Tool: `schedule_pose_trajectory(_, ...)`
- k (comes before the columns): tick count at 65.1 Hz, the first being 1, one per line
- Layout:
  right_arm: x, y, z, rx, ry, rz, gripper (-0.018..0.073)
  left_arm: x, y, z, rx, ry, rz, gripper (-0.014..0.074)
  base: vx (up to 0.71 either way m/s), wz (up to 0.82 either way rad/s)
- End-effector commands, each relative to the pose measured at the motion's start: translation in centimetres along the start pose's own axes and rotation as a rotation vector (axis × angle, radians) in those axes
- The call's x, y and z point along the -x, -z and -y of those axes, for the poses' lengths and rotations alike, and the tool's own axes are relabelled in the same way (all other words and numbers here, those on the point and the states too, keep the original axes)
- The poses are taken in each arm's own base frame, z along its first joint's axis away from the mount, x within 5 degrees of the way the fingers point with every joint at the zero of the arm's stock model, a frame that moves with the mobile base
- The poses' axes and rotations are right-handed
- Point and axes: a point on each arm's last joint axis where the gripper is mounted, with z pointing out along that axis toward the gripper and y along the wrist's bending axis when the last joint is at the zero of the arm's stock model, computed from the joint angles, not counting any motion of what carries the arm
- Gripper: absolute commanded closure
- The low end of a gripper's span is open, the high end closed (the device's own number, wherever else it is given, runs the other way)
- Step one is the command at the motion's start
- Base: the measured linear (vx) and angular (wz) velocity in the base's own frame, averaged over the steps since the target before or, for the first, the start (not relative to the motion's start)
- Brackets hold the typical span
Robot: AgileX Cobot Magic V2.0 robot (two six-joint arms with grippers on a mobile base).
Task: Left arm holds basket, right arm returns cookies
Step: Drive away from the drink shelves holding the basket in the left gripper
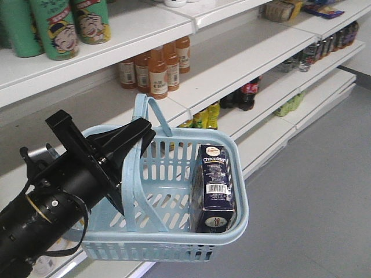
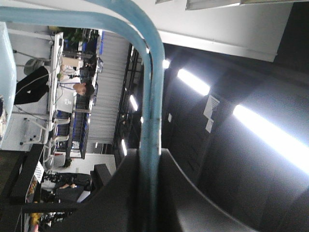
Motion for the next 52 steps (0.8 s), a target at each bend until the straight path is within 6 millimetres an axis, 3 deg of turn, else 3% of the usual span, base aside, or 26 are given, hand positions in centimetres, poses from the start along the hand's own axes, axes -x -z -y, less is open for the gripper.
schedule_pose_trajectory(1, 0.17, -0.02, 0.00, -0.001, 0.011, 0.065, 0.0566, -0.85, -0.04, 2.80, -0.192, 0.010, -0.052, 0.0599, 0.06, -0.50)
schedule_pose_trajectory(52, 0.17, -0.02, 0.00, -0.001, 0.011, 0.065, 0.0566, -0.85, -0.04, 2.80, -0.192, 0.010, -0.052, 0.0599, 0.02, -0.46)
